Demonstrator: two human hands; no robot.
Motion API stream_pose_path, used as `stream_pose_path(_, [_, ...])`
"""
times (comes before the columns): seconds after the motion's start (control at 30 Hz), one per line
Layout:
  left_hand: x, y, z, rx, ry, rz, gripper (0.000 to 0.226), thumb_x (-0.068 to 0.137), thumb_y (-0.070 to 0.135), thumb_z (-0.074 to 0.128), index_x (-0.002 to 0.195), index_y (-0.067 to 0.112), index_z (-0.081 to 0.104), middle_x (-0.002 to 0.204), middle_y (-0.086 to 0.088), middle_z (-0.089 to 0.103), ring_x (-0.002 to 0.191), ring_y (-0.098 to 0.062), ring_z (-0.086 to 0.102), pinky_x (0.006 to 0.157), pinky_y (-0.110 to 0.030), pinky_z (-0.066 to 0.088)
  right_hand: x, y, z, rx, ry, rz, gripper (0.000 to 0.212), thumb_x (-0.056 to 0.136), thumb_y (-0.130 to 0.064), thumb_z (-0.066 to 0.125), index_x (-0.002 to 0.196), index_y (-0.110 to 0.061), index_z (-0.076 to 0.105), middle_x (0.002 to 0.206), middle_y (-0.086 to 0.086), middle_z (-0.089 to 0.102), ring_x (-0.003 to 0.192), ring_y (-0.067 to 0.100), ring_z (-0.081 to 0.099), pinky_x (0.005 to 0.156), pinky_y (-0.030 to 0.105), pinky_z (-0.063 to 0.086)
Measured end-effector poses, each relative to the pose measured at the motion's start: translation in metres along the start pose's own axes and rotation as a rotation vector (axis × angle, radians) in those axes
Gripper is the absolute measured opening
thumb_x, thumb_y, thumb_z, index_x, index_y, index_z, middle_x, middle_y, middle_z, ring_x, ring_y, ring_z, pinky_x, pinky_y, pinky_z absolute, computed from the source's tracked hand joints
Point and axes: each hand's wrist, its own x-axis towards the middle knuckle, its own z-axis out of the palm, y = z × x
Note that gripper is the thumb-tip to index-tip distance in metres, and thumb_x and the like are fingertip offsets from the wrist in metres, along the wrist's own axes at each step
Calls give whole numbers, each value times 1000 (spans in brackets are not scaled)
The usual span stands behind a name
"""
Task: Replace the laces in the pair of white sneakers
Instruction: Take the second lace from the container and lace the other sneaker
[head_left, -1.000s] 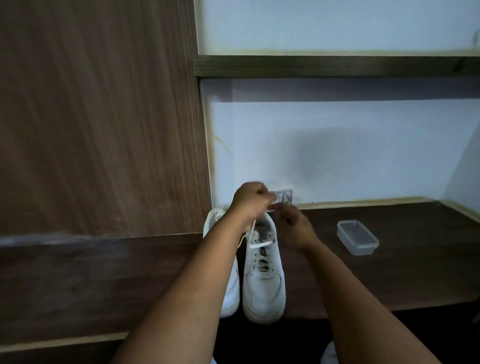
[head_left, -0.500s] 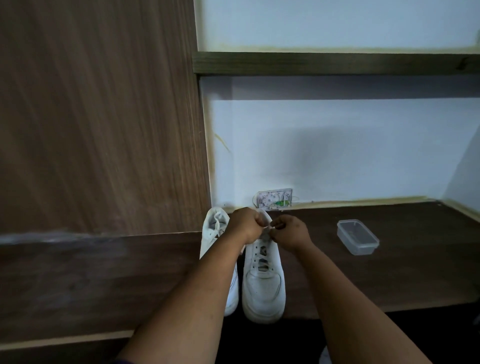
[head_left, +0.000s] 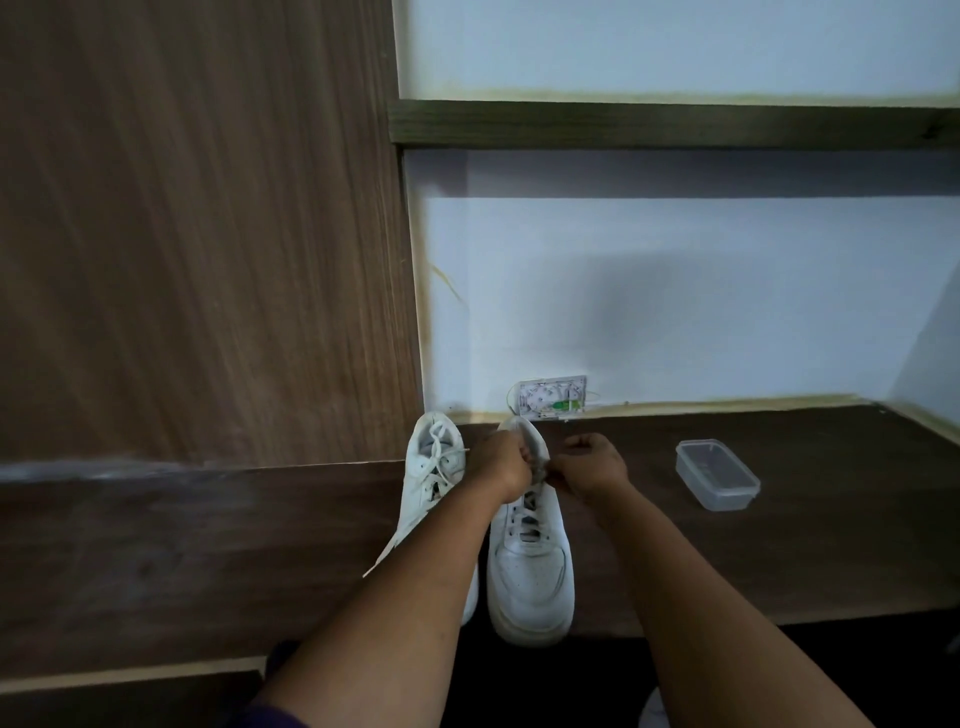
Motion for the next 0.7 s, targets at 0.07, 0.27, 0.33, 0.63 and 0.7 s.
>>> stream_pose_path(0.07, [1,-1,0,-52,4,-17,7,88,10,61,84,11,66,99,-8,67,92,-24,63,73,-29,48,-1,-1,0,14,5,1,37,70,1,74,99,-12,56,96,18,67,74,24,68,50,23,54])
stream_pose_path(0.27, [3,-5,5,-246,10,-83,30,90,12,62,64,21,51,75,2,57,73,-14,53,58,-21,41,0,2,1,29,35,2,37,69,-1,74,101,-10,57,89,15,68,73,24,70,60,29,58])
stream_pose_path(0.33, [5,-6,5,-249,-6,-63,28,89,8,63,65,21,55,82,-2,62,77,-17,57,66,-26,48,3,6,1,38,45,1,39,68,0,75,101,-9,57,88,15,67,75,26,70,69,36,60])
stream_pose_path(0.63, [6,-1,-3,51,-21,52,13,88,10,66,99,13,73,113,-7,66,101,-24,62,79,-28,48,0,2,0,-18,26,-21,44,67,-1,79,103,-10,57,91,15,67,73,22,70,63,31,60])
stream_pose_path(0.7, [6,1,-1,83,-8,59,14,89,10,65,100,13,73,115,-8,66,103,-26,62,77,-27,46,-1,1,-1,-26,13,-5,43,68,-1,79,104,-10,56,91,16,68,74,22,70,66,32,60])
